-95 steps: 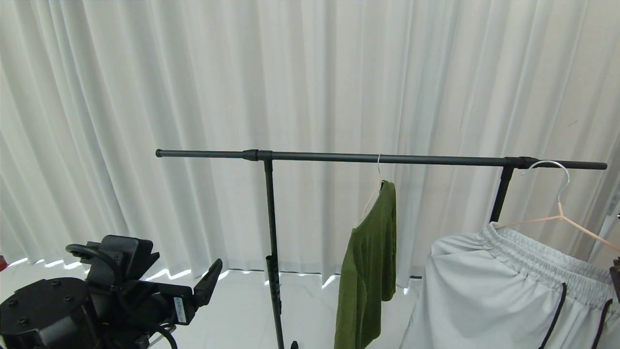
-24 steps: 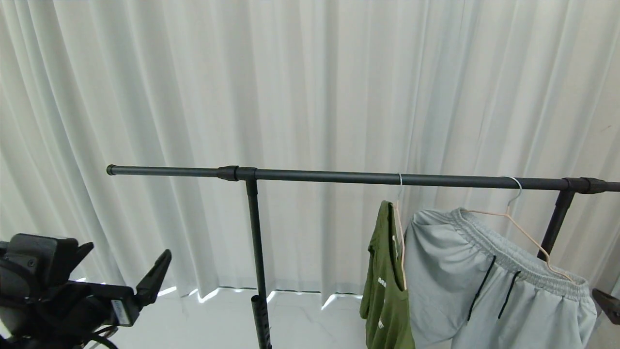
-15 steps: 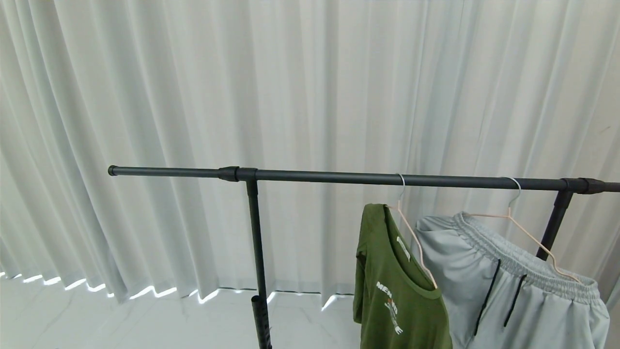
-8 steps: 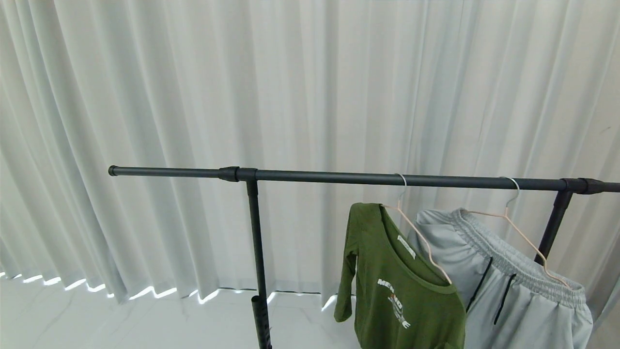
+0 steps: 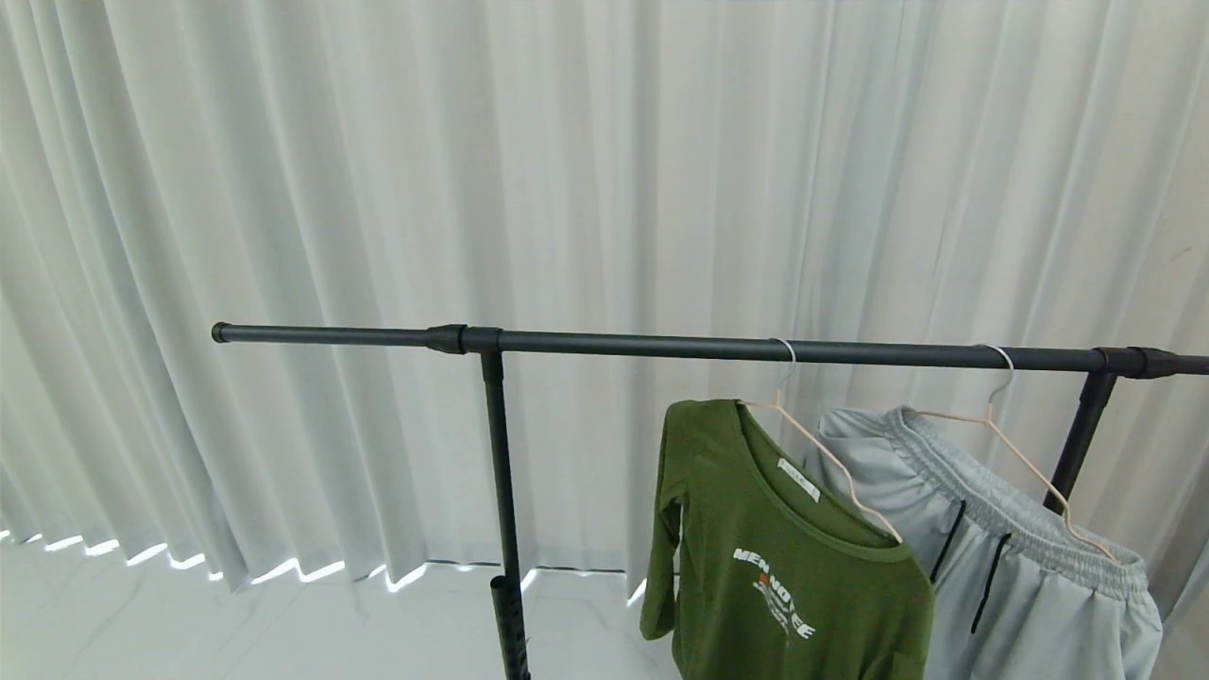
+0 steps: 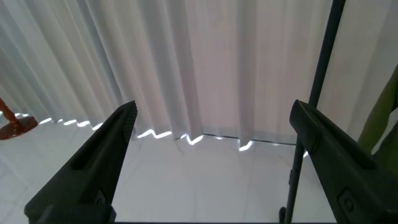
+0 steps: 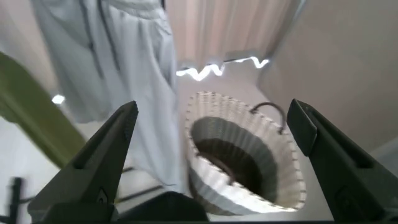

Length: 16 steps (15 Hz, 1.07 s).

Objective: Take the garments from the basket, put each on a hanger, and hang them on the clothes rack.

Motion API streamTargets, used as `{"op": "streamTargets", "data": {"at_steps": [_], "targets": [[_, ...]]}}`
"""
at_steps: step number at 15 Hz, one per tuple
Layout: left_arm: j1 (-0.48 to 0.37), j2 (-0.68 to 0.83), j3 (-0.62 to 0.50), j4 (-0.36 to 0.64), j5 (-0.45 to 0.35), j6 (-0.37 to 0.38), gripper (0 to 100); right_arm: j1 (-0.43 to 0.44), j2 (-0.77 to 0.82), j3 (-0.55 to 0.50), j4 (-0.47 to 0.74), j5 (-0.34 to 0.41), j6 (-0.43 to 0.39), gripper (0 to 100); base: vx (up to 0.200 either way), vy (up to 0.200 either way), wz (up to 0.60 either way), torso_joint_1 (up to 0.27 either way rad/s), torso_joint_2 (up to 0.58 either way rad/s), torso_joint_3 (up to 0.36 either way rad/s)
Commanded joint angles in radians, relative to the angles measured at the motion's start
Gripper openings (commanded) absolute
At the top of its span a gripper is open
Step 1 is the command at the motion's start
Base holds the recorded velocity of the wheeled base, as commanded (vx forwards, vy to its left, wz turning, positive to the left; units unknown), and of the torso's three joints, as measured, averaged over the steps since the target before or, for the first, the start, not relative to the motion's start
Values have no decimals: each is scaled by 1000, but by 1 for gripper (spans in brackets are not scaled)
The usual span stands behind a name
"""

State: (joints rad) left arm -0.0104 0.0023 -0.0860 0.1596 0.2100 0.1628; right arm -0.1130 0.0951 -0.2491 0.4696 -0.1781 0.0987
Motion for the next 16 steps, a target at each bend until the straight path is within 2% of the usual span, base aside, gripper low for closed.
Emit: {"op": "streamTargets", "data": {"at_steps": [1, 2, 3, 4, 5, 6, 8, 10, 13, 15, 16], "targets": [[0, -2, 0, 0, 0, -5, 100, -1, 2, 22, -32, 32, 16, 100, 0, 0, 0, 0, 0, 0], [0, -2, 2, 0, -1, -31, 100, -1, 2, 65, -132, 112, 32, 100, 0, 0, 0, 0, 0, 0], [0, -2, 2, 0, -8, -55, 100, -1, 2, 103, -212, 134, 26, 100, 0, 0, 0, 0, 0, 0], [0, -2, 6, 0, -21, -97, 100, -1, 2, 148, -299, 124, -4, 100, 0, 0, 0, 0, 0, 0], [0, -2, 14, -2, -38, -161, 100, -1, 2, 197, -405, 124, -34, 100, 0, 0, 0, 0, 0, 0], [0, -2, 14, -3, -64, -198, 100, -1, 2, 215, -451, 147, -31, 100, 0, 0, 0, 0, 0, 0], [0, -2, 17, -14, -132, -198, 100, -1, 2, 214, -448, 226, -16, 100, 0, 0, 0, 0, 0, 0], [0, -2, 18, -18, -133, -201, 100, -1, 2, 215, -451, 220, 18, 100, 0, 0, 0, 0, 0, 0], [0, -2, 20, -18, -118, -216, 100, -1, 2, 215, -459, 154, 147, 100, 0, 0, 0, 0, 0, 0], [1, -2, 32, -35, -104, -123, 100, -1, 2, 215, -462, 100, 179, 100, 0, 0, 0, 0, 0, 0], [1, -2, 55, -89, -92, -117, 100, -1, 2, 220, -476, 52, 180, 100, 0, 0, 0, 0, 0, 0]]}}
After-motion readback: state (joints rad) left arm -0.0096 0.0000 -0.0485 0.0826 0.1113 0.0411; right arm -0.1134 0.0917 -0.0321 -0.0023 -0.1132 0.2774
